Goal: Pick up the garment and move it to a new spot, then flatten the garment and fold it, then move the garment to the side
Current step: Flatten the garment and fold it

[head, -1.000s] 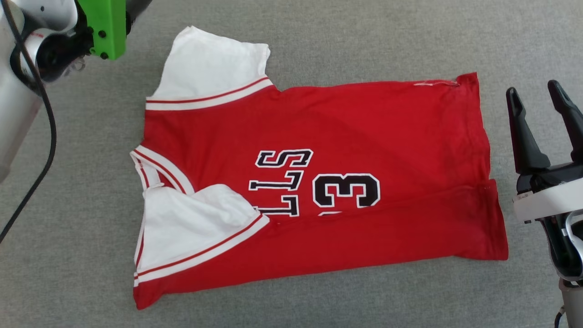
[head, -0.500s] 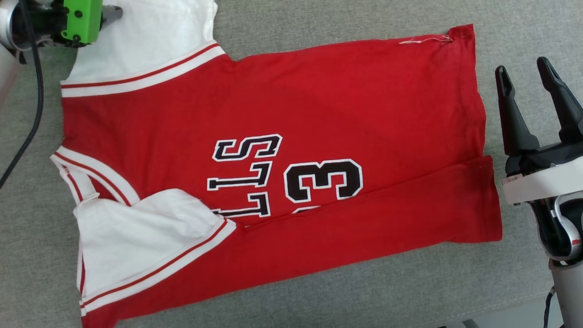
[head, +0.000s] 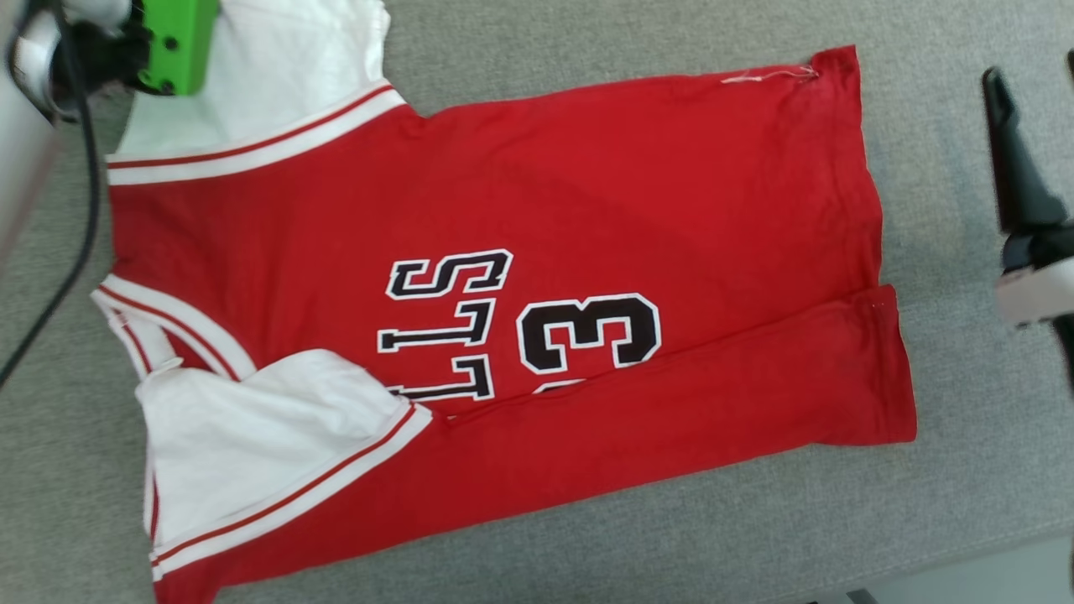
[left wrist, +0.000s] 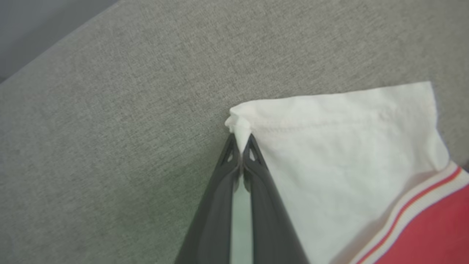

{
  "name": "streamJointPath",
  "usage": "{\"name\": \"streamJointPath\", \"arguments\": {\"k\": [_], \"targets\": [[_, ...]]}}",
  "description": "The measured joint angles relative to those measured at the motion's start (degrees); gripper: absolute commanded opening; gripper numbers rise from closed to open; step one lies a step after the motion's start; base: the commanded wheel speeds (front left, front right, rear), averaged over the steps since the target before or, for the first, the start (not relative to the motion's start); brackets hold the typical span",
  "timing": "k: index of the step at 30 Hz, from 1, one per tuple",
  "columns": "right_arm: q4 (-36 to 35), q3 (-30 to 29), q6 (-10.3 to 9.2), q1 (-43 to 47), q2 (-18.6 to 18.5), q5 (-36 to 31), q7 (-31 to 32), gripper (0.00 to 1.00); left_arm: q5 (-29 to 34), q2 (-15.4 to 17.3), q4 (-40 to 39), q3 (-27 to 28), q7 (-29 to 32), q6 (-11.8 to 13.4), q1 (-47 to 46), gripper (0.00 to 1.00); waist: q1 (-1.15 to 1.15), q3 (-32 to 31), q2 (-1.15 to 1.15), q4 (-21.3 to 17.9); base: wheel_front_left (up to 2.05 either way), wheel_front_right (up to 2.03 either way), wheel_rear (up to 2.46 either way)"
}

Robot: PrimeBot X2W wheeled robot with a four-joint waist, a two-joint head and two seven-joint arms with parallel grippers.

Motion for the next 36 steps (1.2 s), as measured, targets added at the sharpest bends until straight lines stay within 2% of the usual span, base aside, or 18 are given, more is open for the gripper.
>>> {"name": "streamJointPath", "arguments": {"k": [4,5,11,16,21,28,32,33,34,35,36], "targets": [[-0.25,2.45,0.0,-4.5,-5.54,2.21,6.98,1.0,-1.48,-0.04,-2.99,-1.1,-4.12,-0.01,2.14,0.0,0.0,-2.1,0.0,1.45,0.0,0.0,0.0],[-0.14,4.88,0.0,-7.29,-8.64,4.71,13.02,1.0,-1.86,0.14,-5.01,-1.62,-6.38,-0.01,2.63,0.0,0.0,-3.29,0.0,2.37,0.0,0.0,0.0],[3.36,13.11,0.0,-14.38,-16.62,14.06,34.56,1.0,-1.93,1.44,-10.59,-3.27,-11.44,-0.01,4.1,0.0,-0.01,-5.84,0.0,5.6,0.0,0.0,0.0],[7.98,18.51,0.0,-18.95,-20.65,19.78,48.25,1.0,-1.64,1.74,-13.88,-4.55,-14.72,-0.01,5.1,0.0,-0.01,-6.78,0.0,8.65,0.0,0.0,0.0],[12.77,21.99,0.0,-22.21,-20.5,21.04,52.93,1.0,-1.2,1.76,-15.52,-5.11,-16.72,-0.01,5.21,0.0,-0.01,-6.53,0.0,11.23,0.0,0.0,0.0],[21.79,25.96,0.0,-25.12,-16.35,19.89,50.69,1.0,-0.21,1.1,-16.44,-5.38,-18.7,-0.01,5.2,0.0,-0.01,-4.81,0.0,13.6,0.0,0.0,0.0],[24.17,28.98,-0.08,-25.11,-17.06,20.33,50.14,1.0,0.23,0.92,-16.36,-5.39,-19.51,-0.01,5.21,0.0,-0.01,-4.04,0.0,14.43,0.0,0.0,0.0],[24.47,29.31,-0.08,-25.12,-17.22,20.85,49.66,0.71,0.23,0.89,-16.31,-5.42,-19.68,-0.01,5.21,0.0,-0.01,-3.95,0.0,14.54,0.0,0.0,0.0],[24.74,29.37,-0.08,-25.13,-17.3,21.15,48.66,0.24,0.24,0.91,-16.18,-5.42,-19.75,-0.01,5.21,0.0,-0.01,-3.92,0.0,14.53,0.0,0.0,0.0],[25.13,29.54,-0.07,-25.14,-17.31,21.28,47.22,0.0,0.24,0.92,-15.97,-5.46,-19.95,-0.01,5.25,0.0,-0.01,-3.97,0.0,14.48,0.0,0.0,0.0],[25.32,29.89,-0.08,-25.21,-17.41,21.38,45.63,0.0,0.29,0.93,-15.75,-5.49,-20.29,-0.01,5.34,0.0,-0.01,-4.12,0.0,14.41,0.0,0.0,0.0]]}}
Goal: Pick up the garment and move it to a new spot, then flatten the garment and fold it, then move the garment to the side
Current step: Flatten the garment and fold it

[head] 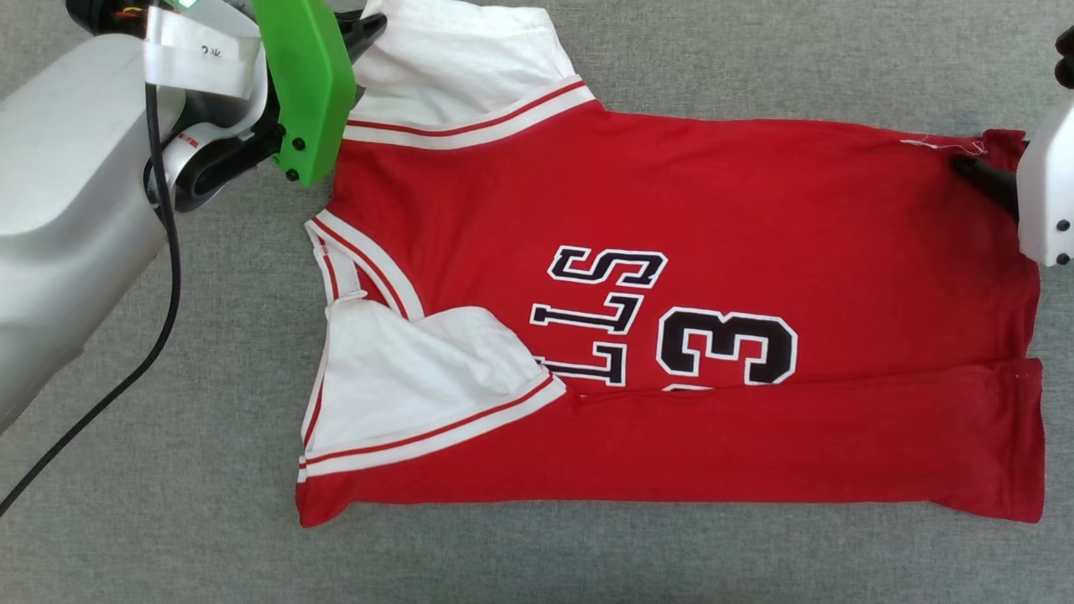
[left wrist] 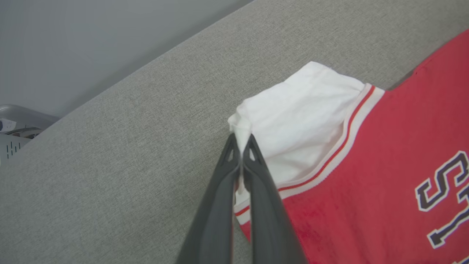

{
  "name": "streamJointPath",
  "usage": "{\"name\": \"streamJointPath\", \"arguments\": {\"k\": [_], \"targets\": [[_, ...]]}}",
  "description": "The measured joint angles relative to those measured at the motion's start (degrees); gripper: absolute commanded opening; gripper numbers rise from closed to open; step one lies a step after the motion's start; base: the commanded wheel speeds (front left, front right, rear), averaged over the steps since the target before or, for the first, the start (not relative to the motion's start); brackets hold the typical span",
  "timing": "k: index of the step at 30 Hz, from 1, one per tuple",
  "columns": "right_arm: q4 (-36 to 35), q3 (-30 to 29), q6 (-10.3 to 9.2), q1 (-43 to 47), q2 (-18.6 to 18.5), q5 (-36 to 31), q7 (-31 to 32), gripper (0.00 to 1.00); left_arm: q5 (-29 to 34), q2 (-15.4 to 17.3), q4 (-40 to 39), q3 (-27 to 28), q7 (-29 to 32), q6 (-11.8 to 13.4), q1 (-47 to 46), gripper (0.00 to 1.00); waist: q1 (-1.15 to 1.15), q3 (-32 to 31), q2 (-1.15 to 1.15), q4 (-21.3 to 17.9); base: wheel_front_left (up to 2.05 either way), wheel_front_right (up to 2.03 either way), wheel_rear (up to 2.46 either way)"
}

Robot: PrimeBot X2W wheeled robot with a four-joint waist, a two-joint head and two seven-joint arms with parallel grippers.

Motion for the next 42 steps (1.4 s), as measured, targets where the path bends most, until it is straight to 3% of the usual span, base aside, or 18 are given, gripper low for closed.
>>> {"name": "streamJointPath", "arguments": {"k": [7,12,18,19,28,40,41,42], "targets": [[0.45,1.32,0.08,1.13,0.65,-0.12,-13.47,0.0,0.01,0.66,0.88,-0.36,-2.82,0.0,3.1,0.0,0.0,-3.29,0.0,-0.68,0.0,0.0,0.0],[-1.55,3.32,0.08,4.42,-0.34,0.08,-18.08,0.0,-0.03,2.79,-1.54,-1.08,-5.09,0.49,7.7,0.0,0.0,-6.96,0.0,-1.16,0.0,0.0,0.0],[-4.32,2.98,0.08,11.43,-1.93,0.27,-23.4,0.0,-1.65,5.94,-7.27,-2.01,-8.04,3.63,15.84,0.0,0.0,-11.82,0.0,-1.24,0.0,0.0,0.0],[-6.21,1.77,0.08,16.9,-3.03,0.71,-25.28,0.0,-2.13,7.54,-10.53,-2.65,-9.5,5.71,20.18,0.0,0.0,-14.16,0.0,-0.95,0.0,0.0,0.0],[-10.89,-4.48,0.08,32.68,-3.02,1.1,-28.0,0.0,-4.1,11.12,-18.07,-4.15,-13.58,11.38,32.54,0.0,0.0,-18.78,0.0,0.26,0.0,0.0,0.0],[-12.88,-11.03,0.08,45.6,2.15,-0.38,-24.61,0.0,-6.16,9.96,-16.4,-5.57,-16.08,13.23,41.52,0.0,0.0,-17.77,0.0,0.67,0.0,0.0,0.0],[-12.8,-11.58,0.08,45.58,2.47,-0.52,-24.62,0.0,-6.04,9.51,-15.66,-5.39,-17.2,13.79,41.62,0.35,0.0,-17.7,0.0,0.64,0.0,0.0,0.0],[-12.79,-12.13,0.08,45.54,2.8,-0.62,-24.62,0.4,-5.61,9.17,-15.03,-5.19,-18.25,14.4,41.61,1.0,0.0,-17.76,0.0,0.61,0.0,0.0,0.0]]}}
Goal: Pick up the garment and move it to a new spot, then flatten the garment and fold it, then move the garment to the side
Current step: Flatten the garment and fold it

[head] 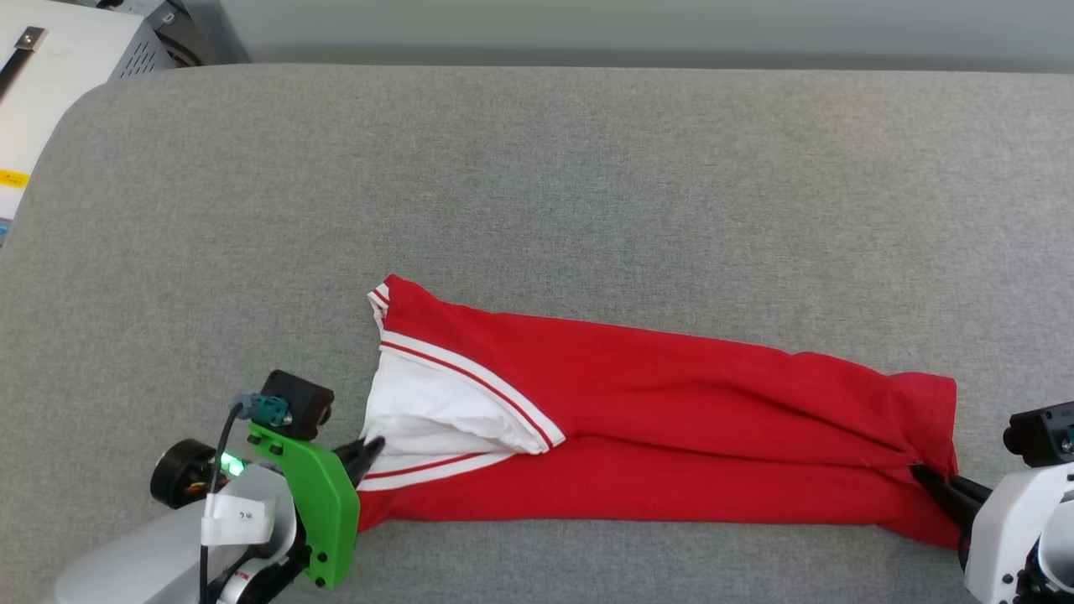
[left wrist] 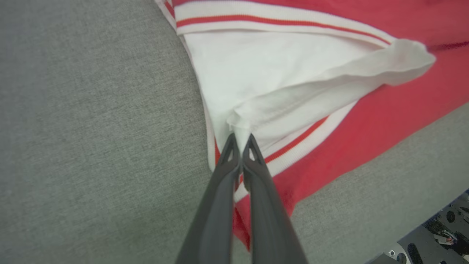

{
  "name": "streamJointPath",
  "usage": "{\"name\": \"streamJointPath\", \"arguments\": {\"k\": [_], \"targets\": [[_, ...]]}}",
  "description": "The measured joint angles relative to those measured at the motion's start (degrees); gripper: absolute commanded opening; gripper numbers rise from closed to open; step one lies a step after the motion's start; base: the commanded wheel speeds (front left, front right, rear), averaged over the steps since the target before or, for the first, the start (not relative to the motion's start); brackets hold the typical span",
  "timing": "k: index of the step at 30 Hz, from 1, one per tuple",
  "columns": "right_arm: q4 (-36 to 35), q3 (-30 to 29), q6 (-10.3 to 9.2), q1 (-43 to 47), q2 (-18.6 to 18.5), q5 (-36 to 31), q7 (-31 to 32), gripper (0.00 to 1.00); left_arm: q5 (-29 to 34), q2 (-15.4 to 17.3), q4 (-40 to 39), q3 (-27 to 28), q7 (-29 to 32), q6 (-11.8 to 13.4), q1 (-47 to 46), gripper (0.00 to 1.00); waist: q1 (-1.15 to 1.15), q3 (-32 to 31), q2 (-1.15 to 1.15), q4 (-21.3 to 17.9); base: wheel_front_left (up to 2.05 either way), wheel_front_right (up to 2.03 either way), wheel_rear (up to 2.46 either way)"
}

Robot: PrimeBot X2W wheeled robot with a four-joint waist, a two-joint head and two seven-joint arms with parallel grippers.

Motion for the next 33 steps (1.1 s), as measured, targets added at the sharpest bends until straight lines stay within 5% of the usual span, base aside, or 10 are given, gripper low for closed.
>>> {"name": "streamJointPath", "arguments": {"k": [1,5,10,20,28,33], "targets": [[-0.13,-0.35,0.0,0.01,0.31,-0.04,0.0,1.0,0.36,-0.15,0.36,0.24,-0.86,0.46,0.01,1.0,0.0,-0.12,0.0,-0.04,0.0,0.0,0.0],[-2.86,-2.0,0.0,0.04,0.42,1.05,1.14,1.0,1.38,-0.47,0.82,2.09,-6.49,3.25,0.43,1.0,0.0,-1.22,0.0,-0.22,0.0,0.0,0.0],[-8.67,-7.69,-0.01,0.08,-1.4,4.89,3.37,1.0,4.6,-0.59,0.34,5.52,-14.93,10.49,1.93,1.0,0.0,-3.01,0.0,-0.23,0.0,0.0,0.0],[-8.65,-18.92,-0.01,1.53,-4.13,14.04,16.11,1.0,17.51,-5.06,-4.31,20.23,-17.5,21.25,7.94,1.0,0.0,-3.79,0.0,1.54,0.0,0.0,0.0],[-4.24,-19.95,-0.01,1.88,-1.13,14.24,21.28,1.0,31.44,-12.34,-7.54,33.12,-17.5,22.82,16.68,1.0,0.0,-2.24,0.0,3.26,0.0,0.0,0.0],[-1.52,-17.57,0.0,1.52,1.6,13.18,22.03,1.0,37.33,-17.2,-7.77,39.3,-17.5,20.12,21.28,1.0,0.0,-0.94,0.0,4.19,0.0,0.0,0.0]]}}
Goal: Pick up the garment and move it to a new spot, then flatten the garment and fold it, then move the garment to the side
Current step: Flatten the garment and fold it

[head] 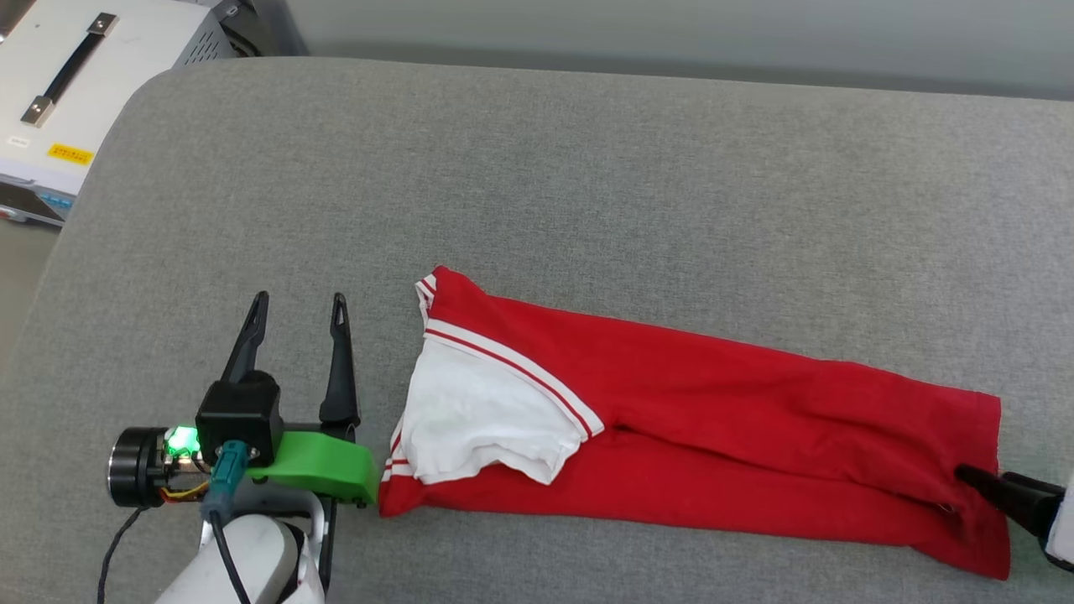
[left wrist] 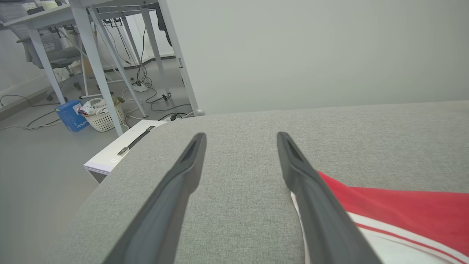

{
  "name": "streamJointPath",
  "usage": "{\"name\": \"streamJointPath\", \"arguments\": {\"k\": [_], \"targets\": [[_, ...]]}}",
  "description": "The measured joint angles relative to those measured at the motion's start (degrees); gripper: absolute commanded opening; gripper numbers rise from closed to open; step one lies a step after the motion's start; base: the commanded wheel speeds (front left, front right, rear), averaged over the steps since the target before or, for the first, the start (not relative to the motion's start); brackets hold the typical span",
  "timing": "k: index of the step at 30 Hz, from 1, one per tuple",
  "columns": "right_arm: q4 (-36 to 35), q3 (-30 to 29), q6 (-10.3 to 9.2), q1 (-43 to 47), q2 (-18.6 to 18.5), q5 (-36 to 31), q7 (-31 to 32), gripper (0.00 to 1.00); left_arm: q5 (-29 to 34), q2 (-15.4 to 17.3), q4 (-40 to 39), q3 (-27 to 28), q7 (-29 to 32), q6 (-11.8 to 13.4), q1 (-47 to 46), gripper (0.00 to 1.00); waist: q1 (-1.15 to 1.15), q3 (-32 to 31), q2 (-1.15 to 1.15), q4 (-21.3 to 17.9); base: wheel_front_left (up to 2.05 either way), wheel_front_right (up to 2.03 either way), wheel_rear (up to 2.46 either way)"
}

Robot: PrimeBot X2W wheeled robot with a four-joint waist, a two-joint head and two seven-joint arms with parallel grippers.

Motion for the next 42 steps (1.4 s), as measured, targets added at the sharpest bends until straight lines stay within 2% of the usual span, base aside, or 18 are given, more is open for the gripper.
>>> {"name": "streamJointPath", "arguments": {"k": [8,14,15,16,17,26,31,33,37,42], "targets": [[4.34,4.95,-0.01,-4.34,2.76,-0.16,-0.19,1.0,7.17,-7.69,1.31,7.06,0.0,-6.58,3.74,1.0,0.0,1.5,0.0,0.82,0.0,0.0,0.0],[5.81,9.69,-0.03,-7.38,3.59,0.16,-2.59,1.0,11.49,-11.77,2.2,11.96,0.0,-10.45,5.08,1.0,0.0,1.83,0.0,0.8,0.0,0.0,0.0],[6.05,10.66,-0.03,-7.76,3.55,0.07,-3.25,0.79,12.3,-12.25,2.35,12.66,0.0,-11.14,5.1,1.0,0.0,1.79,0.0,0.75,0.0,0.0,0.0],[6.38,11.13,-0.03,-8.04,3.54,0.04,-3.99,0.24,12.84,-12.69,2.46,13.16,0.0,-11.7,5.11,1.0,0.0,1.72,0.0,0.72,0.0,0.0,0.0],[6.91,11.72,-0.03,-8.28,3.49,0.02,-4.87,0.0,13.37,-13.26,2.58,13.82,0.0,-12.3,5.15,1.0,0.0,1.6,0.0,0.66,0.0,0.0,0.0],[11.85,11.77,0.07,-8.7,-0.13,1.4,-9.81,0.0,17.26,-16.21,3.49,18.39,0.0,-16.26,7.34,1.0,0.0,-0.43,0.0,-0.33,0.0,0.0,0.0],[15.88,8.14,0.04,-7.07,-6.84,1.82,-11.27,0.0,19.16,-17.16,4.16,19.97,0.0,-18.4,8.38,1.0,0.0,-1.69,0.0,-0.89,0.0,0.0,0.0],[16.61,7.24,0.04,-6.21,-8.26,2.24,-11.46,0.0,19.72,-17.35,4.44,20.51,0.0,-18.98,8.73,1.0,0.0,-2.04,0.0,-1.08,0.0,0.0,0.0],[15.8,6.7,0.04,-5.03,-9.87,3.42,-11.05,0.0,20.43,-17.81,4.87,21.54,0.0,-19.93,9.61,1.0,0.0,-2.79,0.0,-1.5,0.0,0.0,0.0],[8.56,7.95,0.0,-4.52,-10.59,3.82,-8.24,0.0,21.38,-18.48,5.45,22.58,0.0,-20.92,10.69,1.0,0.0,-3.78,0.0,-2.05,0.0,0.0,0.0]]}}
